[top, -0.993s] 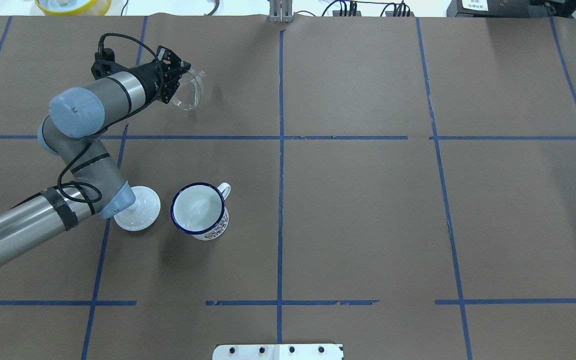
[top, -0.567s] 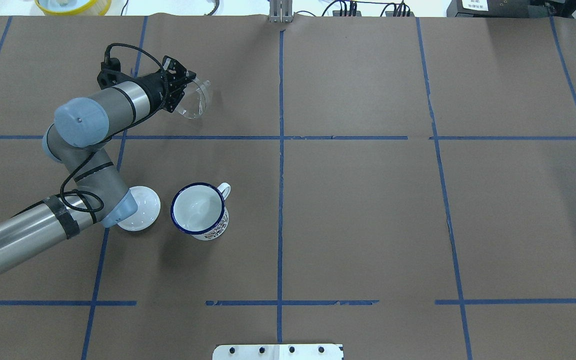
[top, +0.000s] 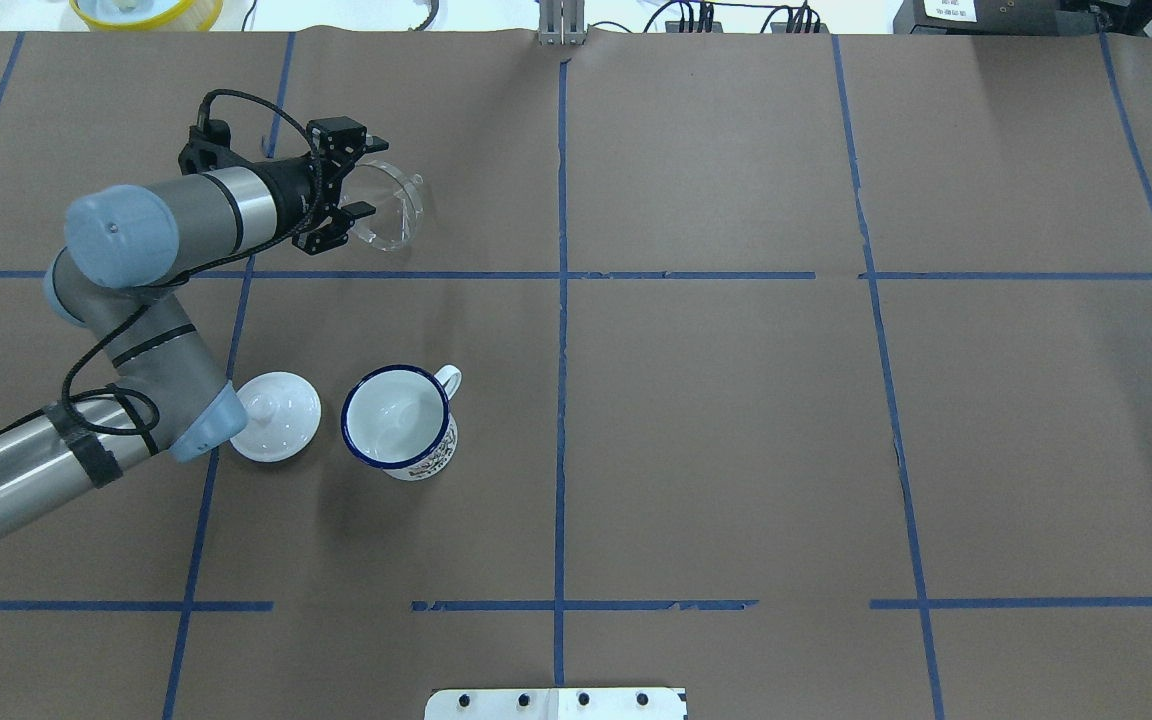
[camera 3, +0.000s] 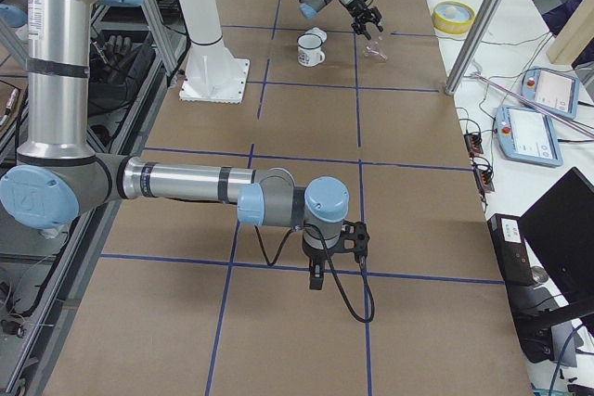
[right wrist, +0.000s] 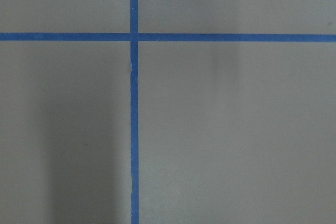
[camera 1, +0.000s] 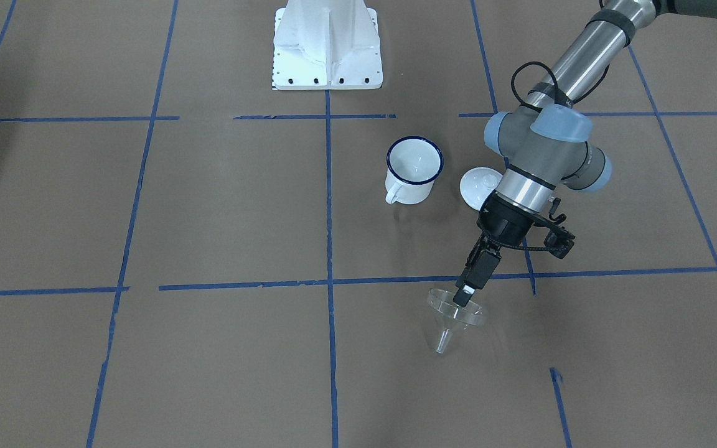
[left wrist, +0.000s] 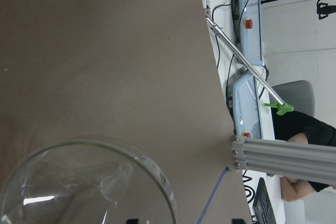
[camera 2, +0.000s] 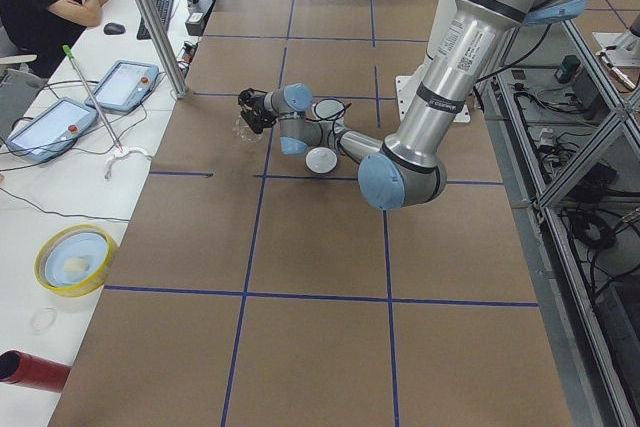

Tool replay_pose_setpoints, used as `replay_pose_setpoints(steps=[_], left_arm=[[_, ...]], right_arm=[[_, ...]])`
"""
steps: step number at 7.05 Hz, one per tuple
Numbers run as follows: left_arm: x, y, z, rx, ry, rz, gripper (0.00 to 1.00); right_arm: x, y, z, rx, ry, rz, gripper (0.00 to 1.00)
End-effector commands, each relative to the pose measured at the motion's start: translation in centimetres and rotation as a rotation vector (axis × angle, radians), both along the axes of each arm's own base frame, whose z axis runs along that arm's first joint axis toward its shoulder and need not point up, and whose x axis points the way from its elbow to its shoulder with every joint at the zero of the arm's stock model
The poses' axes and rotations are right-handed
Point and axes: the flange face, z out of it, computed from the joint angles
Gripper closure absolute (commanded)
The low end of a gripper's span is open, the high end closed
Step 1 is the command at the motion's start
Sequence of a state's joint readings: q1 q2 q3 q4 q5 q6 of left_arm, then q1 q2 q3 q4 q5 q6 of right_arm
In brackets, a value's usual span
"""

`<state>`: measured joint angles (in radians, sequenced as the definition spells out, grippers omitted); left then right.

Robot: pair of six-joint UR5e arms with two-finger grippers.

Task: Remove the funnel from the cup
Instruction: 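Carry the funnel farther from the robot and set it down on the table, then move the left gripper to the white lid and grasp its knob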

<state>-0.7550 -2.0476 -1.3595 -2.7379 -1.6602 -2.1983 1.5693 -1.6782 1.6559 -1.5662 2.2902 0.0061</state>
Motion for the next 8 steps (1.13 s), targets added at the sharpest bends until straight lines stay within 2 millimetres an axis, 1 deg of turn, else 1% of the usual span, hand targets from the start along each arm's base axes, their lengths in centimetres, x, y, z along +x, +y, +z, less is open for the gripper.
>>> replay_pose_setpoints(steps=[1, 2, 3, 4, 5, 6, 7, 8], left_arm=[[-4.2, 2.9, -1.1, -0.03, -0.184, 0.218, 0.0], [-5.8, 5.3, -0.1, -0.031, -0.342, 0.362, 0.0], [-7.9, 7.7, -0.1, -0.047, -0.469, 0.438, 0.0], [-8.7, 8.6, 0.3, -0.133, -0.539, 0.459, 0.0], [-8.4, 9.5, 0.3, -0.186, -0.576, 0.481, 0.0], [-6.1, 10.7, 0.9, -0.186, -0.621, 0.482, 0.0], [-4.7, 11.1, 1.5, -0.189, -0.655, 0.444, 0.01], [-3.7, 11.5, 2.0, -0.213, -0.652, 0.447, 0.01]], right_arm=[[0.0, 0.0, 0.0, 0.001, 0.0, 0.0, 0.0], [0.0, 0.0, 0.0, 0.001, 0.0, 0.0, 0.0], [0.0, 0.0, 0.0, 0.001, 0.0, 0.0, 0.0], [0.0, 0.0, 0.0, 0.001, 0.0, 0.0, 0.0], [0.0, 0.0, 0.0, -0.001, 0.0, 0.0, 0.0], [0.0, 0.0, 0.0, 0.001, 0.0, 0.0, 0.0], [0.0, 0.0, 0.0, 0.001, 0.0, 0.0, 0.0], [0.0, 0.0, 0.0, 0.001, 0.0, 0.0, 0.0]])
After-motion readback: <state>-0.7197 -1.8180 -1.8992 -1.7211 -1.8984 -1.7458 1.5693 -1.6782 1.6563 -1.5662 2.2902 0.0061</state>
